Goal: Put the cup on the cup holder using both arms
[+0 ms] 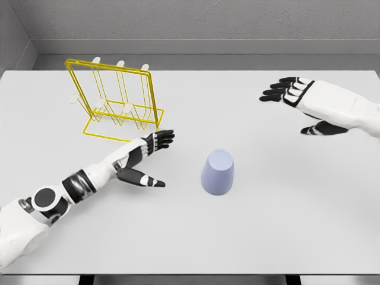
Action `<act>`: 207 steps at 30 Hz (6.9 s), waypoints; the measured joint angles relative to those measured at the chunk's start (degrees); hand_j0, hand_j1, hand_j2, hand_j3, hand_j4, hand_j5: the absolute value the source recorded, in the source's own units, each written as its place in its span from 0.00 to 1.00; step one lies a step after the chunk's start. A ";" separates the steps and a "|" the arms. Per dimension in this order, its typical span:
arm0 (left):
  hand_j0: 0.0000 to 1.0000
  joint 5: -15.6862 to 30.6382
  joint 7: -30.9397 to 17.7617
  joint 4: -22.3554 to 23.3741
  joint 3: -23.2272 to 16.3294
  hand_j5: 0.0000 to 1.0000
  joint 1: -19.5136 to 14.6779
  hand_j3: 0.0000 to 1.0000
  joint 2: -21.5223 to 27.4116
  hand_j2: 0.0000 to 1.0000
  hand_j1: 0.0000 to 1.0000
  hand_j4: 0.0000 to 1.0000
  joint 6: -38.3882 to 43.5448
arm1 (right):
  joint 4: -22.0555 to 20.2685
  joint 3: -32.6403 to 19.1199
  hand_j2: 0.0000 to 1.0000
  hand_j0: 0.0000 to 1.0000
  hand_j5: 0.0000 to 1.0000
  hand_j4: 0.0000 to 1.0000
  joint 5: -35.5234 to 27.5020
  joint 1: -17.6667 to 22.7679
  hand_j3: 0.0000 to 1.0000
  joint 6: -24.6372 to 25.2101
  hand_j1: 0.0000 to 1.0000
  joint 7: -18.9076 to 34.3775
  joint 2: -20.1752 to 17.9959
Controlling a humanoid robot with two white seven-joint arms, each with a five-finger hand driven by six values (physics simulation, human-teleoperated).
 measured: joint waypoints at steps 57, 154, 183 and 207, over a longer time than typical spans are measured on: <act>1.00 -0.50 0.46 3.34 -6.79 1.00 -6.59 1.00 -13.60 1.00 1.00 1.00 7.00 | 4.55 -13.56 1.00 1.00 1.00 1.00 -4.84 9.14 1.00 0.01 1.00 0.40 7.00; 0.67 6.65 0.71 -12.70 -1.55 0.67 -15.73 0.67 14.93 0.67 0.67 0.67 -0.44 | 4.52 -13.66 1.00 1.00 1.00 1.00 -4.84 9.32 1.00 0.01 1.00 0.36 7.01; 0.67 8.96 0.71 -6.61 -1.13 0.67 -19.34 0.67 14.88 0.67 0.67 0.67 -1.84 | 4.47 -13.66 1.00 1.00 1.00 1.00 -4.92 9.32 1.00 0.01 1.00 0.36 7.01; 0.81 8.45 0.57 -3.13 -1.72 0.81 -20.13 0.81 11.66 0.81 0.81 0.81 -1.51 | 4.43 -13.65 1.00 1.00 1.00 1.00 -4.93 9.32 1.00 0.01 1.00 0.36 7.01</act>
